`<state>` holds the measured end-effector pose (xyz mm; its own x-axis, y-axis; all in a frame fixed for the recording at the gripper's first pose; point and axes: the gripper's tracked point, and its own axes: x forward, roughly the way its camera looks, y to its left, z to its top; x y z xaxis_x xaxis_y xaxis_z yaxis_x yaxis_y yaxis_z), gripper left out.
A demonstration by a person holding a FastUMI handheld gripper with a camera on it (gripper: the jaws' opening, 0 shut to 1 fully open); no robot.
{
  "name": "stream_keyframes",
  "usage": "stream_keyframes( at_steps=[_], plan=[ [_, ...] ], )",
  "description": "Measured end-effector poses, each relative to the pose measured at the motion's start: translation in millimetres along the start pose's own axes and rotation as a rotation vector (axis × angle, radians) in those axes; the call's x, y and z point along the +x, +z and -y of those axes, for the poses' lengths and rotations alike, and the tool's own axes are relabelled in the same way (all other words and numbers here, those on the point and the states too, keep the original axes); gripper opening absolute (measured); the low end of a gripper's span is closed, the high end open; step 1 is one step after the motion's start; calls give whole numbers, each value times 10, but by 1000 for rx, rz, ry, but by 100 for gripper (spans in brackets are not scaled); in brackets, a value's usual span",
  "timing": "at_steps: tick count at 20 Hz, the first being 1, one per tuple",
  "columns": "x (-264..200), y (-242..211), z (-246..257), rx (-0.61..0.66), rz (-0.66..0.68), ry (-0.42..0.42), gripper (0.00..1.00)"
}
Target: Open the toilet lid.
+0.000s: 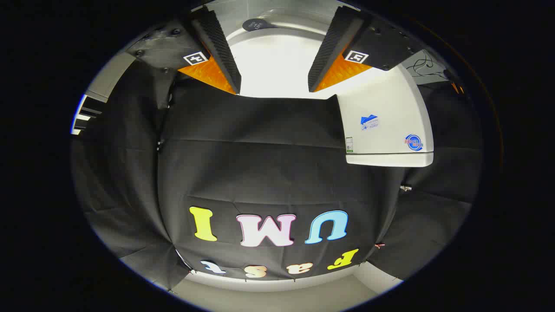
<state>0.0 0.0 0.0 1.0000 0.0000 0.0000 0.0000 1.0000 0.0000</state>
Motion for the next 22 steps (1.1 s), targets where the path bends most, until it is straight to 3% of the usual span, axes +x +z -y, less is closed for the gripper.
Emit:
stream_keyframes(
  at_steps=[15, 22],
  plan=[
    [2, 12, 32, 13, -3, -8, 98],
    [52, -195, 149, 2, -69, -17, 98]
  ],
)
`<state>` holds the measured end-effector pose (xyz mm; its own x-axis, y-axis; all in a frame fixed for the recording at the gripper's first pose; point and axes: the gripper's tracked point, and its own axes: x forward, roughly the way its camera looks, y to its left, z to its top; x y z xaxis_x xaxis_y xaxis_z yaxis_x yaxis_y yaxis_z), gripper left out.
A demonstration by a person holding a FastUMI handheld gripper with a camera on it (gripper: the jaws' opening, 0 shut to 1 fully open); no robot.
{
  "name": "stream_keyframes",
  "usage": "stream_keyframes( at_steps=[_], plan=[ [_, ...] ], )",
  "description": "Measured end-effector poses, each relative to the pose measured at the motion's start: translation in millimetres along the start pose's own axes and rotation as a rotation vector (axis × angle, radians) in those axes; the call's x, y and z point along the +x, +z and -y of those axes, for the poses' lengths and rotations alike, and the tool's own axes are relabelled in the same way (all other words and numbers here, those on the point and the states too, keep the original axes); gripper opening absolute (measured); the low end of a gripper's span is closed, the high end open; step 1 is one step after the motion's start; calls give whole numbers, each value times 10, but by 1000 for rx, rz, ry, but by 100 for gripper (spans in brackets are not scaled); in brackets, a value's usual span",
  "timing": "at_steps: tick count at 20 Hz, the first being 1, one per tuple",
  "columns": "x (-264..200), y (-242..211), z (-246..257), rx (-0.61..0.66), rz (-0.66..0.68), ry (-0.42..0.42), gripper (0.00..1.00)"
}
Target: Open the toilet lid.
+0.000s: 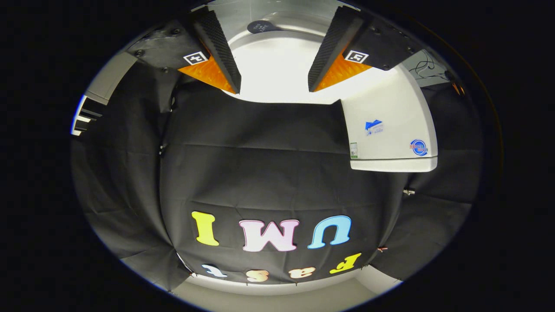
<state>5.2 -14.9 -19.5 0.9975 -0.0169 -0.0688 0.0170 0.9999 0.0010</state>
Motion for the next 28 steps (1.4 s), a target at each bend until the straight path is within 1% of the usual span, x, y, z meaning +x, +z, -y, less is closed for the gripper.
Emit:
stream_keyframes(
  at_steps=[4, 10, 15, 18, 23, 24, 27, 28],
  plan=[
    [42, -194, 120, 66, -79, -5, 98],
    [51, -619, 325, 202, -233, -45, 98],
    [-28, -1127, 500, 326, -417, -85, 99],
    [-84, -1301, 572, 464, -490, -114, 99],
    [-115, -1547, 541, 712, -560, -99, 97],
    [-139, -1585, 518, 761, -581, -100, 92],
    [-122, -1670, 498, 899, -602, -90, 92],
    [-134, -1685, 524, 932, -598, -94, 79]
  ],
)
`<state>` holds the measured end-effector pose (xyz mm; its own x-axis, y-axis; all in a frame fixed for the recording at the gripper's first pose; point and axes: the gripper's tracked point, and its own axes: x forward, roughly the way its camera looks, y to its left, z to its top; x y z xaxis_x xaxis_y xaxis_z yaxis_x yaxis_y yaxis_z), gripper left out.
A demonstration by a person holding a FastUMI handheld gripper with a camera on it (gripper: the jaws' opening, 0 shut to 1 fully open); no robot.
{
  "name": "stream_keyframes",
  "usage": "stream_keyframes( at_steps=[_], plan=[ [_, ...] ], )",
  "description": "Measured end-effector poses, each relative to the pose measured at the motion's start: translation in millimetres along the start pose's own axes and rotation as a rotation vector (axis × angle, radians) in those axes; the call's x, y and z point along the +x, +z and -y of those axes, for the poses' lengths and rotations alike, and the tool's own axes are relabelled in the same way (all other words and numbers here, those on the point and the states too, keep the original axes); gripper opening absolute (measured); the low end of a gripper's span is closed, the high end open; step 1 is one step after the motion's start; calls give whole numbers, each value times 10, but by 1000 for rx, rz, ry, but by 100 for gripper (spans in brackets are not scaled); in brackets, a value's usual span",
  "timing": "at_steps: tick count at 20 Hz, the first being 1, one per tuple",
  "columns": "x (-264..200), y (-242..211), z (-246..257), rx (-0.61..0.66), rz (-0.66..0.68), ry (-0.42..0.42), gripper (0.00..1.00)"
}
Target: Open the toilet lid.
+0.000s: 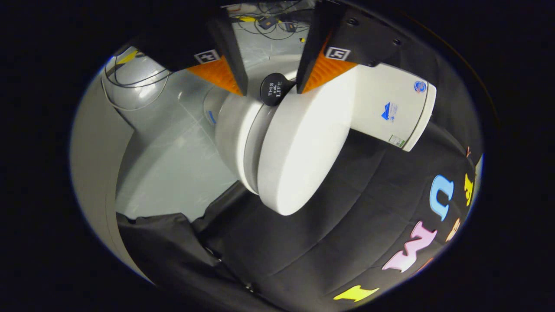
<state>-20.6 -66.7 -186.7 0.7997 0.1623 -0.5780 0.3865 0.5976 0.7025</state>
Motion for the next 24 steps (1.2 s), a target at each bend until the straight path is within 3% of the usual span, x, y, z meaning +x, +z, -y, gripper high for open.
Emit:
stream_keyframes(
  at_steps=[1, 4, 5, 7, 8, 12, 14, 17, 18, 24],
  plan=[
    [50, 6, -29, 29, -6, 22, 67],
    [95, 40, -89, 96, -8, 74, 66],
    [118, 39, -54, 95, -5, 77, 54],
    [124, 56, -19, 113, -8, 76, 48],
    [123, 34, -34, 124, -27, 94, 34],
    [90, 48, 11, 123, -43, 109, 34],
    [160, 15, -27, 154, -41, 105, 16],
    [193, -33, -64, 194, -45, 128, 16],
    [62, 82, -72, 210, -39, 127, 6],
    [135, 53, -77, 153, -32, 95, 6]
  ],
)
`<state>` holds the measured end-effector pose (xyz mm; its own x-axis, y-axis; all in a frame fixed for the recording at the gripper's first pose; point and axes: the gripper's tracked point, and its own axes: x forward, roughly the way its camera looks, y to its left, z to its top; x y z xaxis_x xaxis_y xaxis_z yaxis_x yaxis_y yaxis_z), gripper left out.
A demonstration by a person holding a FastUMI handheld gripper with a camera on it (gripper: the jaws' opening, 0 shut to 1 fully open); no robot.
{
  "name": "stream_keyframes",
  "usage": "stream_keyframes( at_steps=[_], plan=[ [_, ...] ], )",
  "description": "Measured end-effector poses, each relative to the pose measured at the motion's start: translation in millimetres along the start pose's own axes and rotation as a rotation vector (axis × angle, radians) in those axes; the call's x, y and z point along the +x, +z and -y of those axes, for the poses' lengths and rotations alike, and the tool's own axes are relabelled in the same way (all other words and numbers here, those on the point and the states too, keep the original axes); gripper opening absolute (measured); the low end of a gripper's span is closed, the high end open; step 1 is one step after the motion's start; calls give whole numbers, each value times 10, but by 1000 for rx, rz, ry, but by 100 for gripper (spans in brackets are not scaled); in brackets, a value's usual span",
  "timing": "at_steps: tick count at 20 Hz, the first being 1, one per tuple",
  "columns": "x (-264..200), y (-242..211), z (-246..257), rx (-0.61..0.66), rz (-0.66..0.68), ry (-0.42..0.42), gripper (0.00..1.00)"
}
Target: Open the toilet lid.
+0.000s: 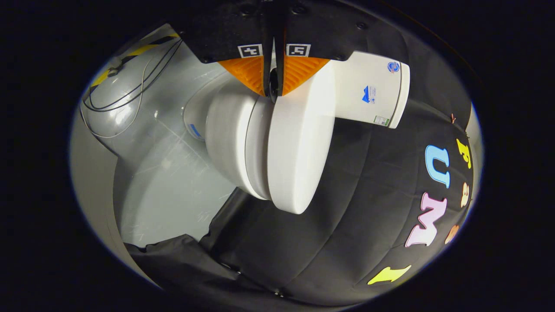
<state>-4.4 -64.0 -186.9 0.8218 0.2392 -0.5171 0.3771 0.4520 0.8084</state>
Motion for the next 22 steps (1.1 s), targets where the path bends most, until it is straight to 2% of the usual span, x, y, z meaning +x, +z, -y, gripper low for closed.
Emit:
stream_keyframes(
  at_steps=[7, 10, 13, 22],
  plan=[
    [-73, 50, -160, -59, 31, -22, 6],
    [-169, 134, -366, -116, 69, -34, 6],
    [-253, 132, -538, -187, 92, -83, 6],
    [-455, 137, -1165, -305, 144, -131, 6]
  ],
)
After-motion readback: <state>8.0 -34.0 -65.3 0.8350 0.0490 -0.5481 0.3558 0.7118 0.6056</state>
